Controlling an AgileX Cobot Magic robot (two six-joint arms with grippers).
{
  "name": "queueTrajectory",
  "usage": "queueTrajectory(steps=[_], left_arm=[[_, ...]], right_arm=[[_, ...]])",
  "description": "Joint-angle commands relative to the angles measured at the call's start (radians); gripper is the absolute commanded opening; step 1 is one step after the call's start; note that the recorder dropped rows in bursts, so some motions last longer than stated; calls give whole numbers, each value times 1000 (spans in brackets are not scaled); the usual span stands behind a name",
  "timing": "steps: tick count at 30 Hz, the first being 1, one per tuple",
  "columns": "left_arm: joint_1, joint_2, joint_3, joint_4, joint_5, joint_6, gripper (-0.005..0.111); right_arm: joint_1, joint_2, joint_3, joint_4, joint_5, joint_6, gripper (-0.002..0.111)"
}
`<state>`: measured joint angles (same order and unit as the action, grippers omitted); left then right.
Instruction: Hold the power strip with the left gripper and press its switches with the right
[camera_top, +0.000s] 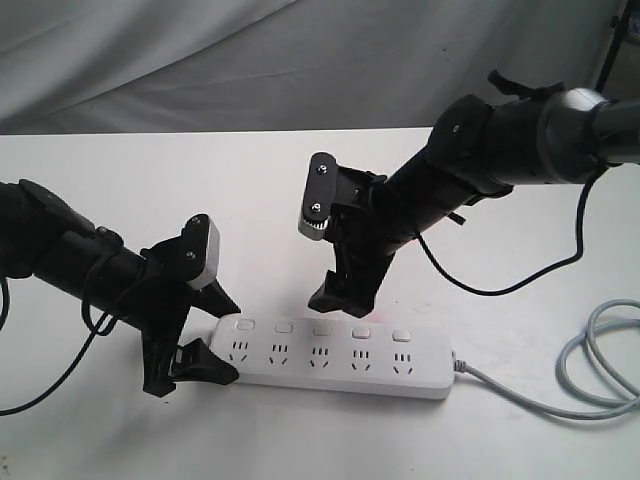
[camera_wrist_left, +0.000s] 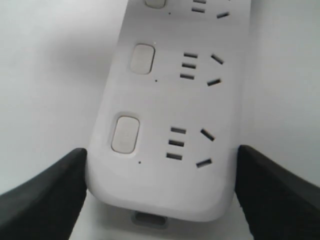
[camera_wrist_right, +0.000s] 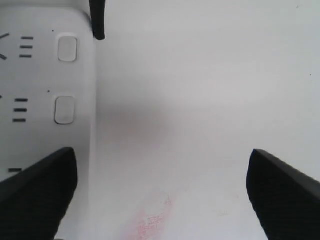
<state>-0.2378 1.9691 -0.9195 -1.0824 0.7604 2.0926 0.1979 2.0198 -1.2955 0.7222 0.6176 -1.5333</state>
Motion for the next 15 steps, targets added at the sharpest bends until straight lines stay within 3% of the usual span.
queueTrajectory(steps=[1,15], left_arm=[[-8,-2,-6,-8,-5,2,0],[-8,-2,-6,-8,-5,2,0]], right_arm=[[-10,-11,2,2,38,-3,84],[-7,-3,30,28,2,-14,84]])
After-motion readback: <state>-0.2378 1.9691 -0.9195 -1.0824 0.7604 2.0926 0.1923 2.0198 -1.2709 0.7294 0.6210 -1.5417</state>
